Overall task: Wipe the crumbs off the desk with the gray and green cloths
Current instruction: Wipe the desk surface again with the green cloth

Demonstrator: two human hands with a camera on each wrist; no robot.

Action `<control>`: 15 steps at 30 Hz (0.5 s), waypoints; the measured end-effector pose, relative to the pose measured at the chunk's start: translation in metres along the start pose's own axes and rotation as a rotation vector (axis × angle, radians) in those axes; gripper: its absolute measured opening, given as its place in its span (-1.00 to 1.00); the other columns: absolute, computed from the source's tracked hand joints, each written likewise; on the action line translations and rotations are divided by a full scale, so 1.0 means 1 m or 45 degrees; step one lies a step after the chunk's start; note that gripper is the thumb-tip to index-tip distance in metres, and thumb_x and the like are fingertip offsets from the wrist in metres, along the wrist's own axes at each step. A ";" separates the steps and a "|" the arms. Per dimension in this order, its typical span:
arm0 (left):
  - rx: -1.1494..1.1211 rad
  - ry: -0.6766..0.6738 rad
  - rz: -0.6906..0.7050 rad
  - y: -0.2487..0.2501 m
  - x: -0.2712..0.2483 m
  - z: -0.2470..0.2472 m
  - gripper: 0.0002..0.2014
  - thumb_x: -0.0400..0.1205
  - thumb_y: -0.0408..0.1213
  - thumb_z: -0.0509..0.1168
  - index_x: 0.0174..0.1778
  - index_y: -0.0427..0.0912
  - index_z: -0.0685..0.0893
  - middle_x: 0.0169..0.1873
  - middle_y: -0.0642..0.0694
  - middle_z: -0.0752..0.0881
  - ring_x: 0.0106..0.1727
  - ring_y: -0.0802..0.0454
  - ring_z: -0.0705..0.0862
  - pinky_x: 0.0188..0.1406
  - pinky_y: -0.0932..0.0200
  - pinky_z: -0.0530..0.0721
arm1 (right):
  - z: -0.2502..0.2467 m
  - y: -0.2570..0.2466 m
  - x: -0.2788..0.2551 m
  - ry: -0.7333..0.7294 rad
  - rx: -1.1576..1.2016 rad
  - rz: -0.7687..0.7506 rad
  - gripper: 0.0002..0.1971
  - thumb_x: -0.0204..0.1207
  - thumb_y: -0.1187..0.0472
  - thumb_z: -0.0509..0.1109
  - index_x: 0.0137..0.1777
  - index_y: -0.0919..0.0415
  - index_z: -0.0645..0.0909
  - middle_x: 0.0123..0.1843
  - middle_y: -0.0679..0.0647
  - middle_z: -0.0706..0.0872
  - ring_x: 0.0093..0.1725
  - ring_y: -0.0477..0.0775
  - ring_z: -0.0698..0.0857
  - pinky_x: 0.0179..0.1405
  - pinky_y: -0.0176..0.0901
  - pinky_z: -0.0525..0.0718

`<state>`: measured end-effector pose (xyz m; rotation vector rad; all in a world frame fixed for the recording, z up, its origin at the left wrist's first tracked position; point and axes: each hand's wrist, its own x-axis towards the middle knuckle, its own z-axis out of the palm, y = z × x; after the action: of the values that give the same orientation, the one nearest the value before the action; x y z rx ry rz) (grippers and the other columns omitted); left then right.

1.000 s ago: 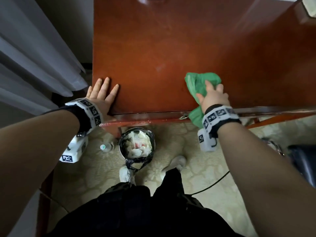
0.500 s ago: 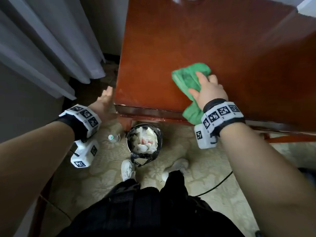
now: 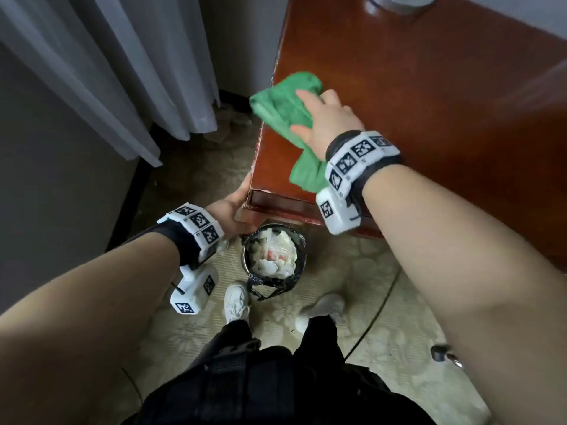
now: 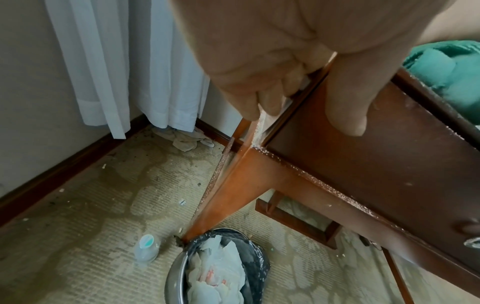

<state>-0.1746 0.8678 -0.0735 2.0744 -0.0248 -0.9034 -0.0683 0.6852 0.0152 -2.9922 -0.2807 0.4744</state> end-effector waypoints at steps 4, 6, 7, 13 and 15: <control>0.109 -0.045 -0.072 -0.003 -0.003 -0.003 -0.01 0.53 -0.29 0.41 0.61 0.19 -0.22 0.57 0.01 0.27 0.55 0.07 0.31 0.43 0.29 0.30 | 0.017 -0.005 -0.002 -0.120 -0.107 0.012 -0.44 0.63 -0.05 0.20 0.60 -0.18 0.12 0.52 0.12 0.25 0.33 0.32 0.43 0.20 0.04 0.50; 0.143 0.005 -0.160 -0.005 -0.006 -0.007 -0.11 0.54 -0.34 0.40 0.64 0.03 -0.03 0.53 -0.09 0.36 0.54 -0.03 0.35 0.40 0.26 0.34 | 0.028 -0.012 -0.029 -0.148 -0.186 -0.307 -0.43 0.62 -0.05 0.21 0.60 -0.23 0.12 0.50 0.10 0.27 0.30 0.27 0.43 0.13 0.01 0.53; 0.126 0.041 -0.193 -0.005 -0.007 -0.011 -0.18 0.53 -0.42 0.39 0.63 -0.09 0.07 0.52 -0.17 0.37 0.54 -0.09 0.35 0.37 0.28 0.37 | 0.032 -0.013 -0.043 -0.185 -0.204 -0.471 -0.43 0.62 -0.05 0.22 0.59 -0.25 0.13 0.49 0.09 0.28 0.29 0.23 0.43 0.11 -0.02 0.54; 0.276 0.170 -0.217 0.011 -0.015 -0.047 -0.15 0.57 -0.49 0.30 0.64 -0.23 -0.12 0.65 -0.20 -0.04 0.66 -0.04 -0.05 0.56 0.23 -0.02 | 0.008 0.019 -0.040 -0.196 -0.105 -0.555 -0.45 0.59 -0.08 0.26 0.57 -0.22 0.23 0.41 0.06 0.40 0.22 0.17 0.55 0.10 -0.14 0.48; 0.285 0.223 -0.226 0.018 -0.017 -0.051 -0.18 0.61 -0.46 0.26 0.64 -0.22 -0.16 0.65 -0.16 -0.09 0.67 -0.02 -0.12 0.57 0.21 -0.07 | 0.004 0.027 -0.017 -0.046 0.010 -0.149 -0.44 0.60 -0.07 0.24 0.58 -0.19 0.20 0.44 0.09 0.36 0.27 0.27 0.52 0.17 -0.05 0.50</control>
<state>-0.1508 0.8973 -0.0308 2.3880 0.1602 -0.8520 -0.0813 0.6555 0.0133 -2.9411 -0.4536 0.5164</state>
